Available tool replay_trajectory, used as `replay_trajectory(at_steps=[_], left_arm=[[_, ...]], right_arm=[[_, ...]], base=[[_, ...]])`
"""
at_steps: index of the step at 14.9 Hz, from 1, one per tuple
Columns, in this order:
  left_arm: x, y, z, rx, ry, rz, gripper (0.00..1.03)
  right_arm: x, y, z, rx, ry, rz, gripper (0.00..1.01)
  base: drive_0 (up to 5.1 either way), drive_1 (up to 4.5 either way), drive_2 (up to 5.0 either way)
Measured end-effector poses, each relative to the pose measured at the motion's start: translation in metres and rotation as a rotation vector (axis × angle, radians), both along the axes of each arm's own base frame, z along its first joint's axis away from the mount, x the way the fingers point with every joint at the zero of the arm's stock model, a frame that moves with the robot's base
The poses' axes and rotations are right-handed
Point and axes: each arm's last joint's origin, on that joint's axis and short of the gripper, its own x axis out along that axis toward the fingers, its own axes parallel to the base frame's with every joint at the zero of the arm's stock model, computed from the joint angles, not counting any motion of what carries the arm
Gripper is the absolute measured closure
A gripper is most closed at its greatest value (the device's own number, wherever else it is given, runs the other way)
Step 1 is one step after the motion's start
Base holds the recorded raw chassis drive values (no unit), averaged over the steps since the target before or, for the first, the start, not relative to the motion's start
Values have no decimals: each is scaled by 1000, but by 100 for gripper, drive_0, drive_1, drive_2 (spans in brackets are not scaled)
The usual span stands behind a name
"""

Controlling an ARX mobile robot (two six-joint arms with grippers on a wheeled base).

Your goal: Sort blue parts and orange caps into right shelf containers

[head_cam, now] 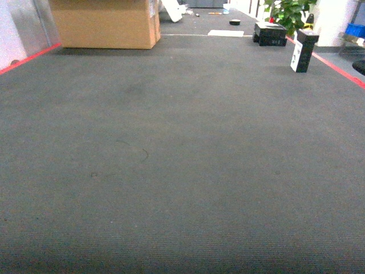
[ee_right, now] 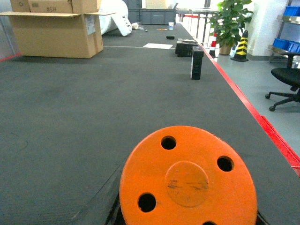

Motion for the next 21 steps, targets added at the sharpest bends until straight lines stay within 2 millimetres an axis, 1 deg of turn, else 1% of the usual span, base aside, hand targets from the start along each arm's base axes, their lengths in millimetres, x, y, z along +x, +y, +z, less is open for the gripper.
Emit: replay_trajectory(at_steps=[4, 8, 10, 13, 21], left_arm=[[0, 0, -12, 0, 11, -4, 62], [0, 0, -16, 0, 6, -4, 62], [0, -1, -26, 0, 6, -6, 62], [0, 0, -25, -2, 2, -2, 62], [0, 0, -25, -1, 4, -3, 62]], right_arm=[[0, 0, -12, 0, -5, 0, 57], [0, 0, -19, 0, -5, 0, 57], [0, 0, -21, 0, -6, -1, 57], [-1, 0, -31, -1, -5, 0, 57], [-1, 0, -30, -1, -14, 0, 57]], base=[[0, 0, 0], [0, 0, 0], [0, 0, 0], [0, 0, 0], [0, 0, 0]])
